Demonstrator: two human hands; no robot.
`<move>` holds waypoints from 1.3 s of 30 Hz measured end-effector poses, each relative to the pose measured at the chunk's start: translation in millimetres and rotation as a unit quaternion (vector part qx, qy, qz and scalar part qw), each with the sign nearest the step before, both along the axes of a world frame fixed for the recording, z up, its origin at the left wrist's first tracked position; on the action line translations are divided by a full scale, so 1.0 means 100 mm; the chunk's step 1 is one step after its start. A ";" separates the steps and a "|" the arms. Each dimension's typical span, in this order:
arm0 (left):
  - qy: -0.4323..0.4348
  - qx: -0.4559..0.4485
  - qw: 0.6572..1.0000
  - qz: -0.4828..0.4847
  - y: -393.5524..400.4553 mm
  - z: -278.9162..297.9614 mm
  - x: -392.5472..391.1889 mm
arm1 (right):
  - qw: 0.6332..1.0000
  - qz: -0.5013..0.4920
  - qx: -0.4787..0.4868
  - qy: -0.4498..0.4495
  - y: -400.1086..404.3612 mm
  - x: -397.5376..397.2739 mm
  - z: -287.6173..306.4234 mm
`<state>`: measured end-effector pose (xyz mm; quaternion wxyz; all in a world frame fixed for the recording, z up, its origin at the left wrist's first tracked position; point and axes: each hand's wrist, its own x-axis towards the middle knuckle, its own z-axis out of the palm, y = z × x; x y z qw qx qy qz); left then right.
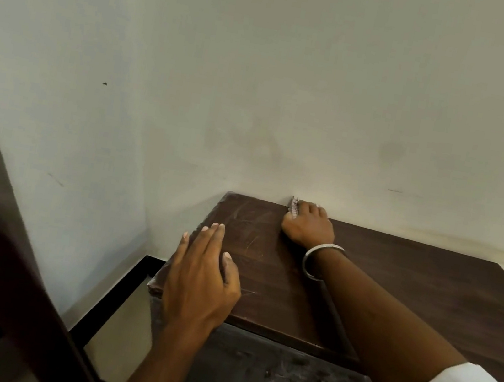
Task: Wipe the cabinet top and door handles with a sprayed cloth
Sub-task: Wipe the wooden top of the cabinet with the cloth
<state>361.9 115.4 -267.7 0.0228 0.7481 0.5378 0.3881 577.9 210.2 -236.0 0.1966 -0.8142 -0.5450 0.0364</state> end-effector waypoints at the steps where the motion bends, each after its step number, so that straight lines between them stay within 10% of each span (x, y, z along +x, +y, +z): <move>1: 0.000 0.004 1.000 0.001 0.01 -0.01 0.00 | 1.000 0.009 0.006 0.001 0.07 -0.11 -0.01; 39: -0.005 -0.033 0.997 0.075 0.19 -0.10 -0.33 | 0.993 0.106 0.054 -0.011 0.07 -1.20 -0.16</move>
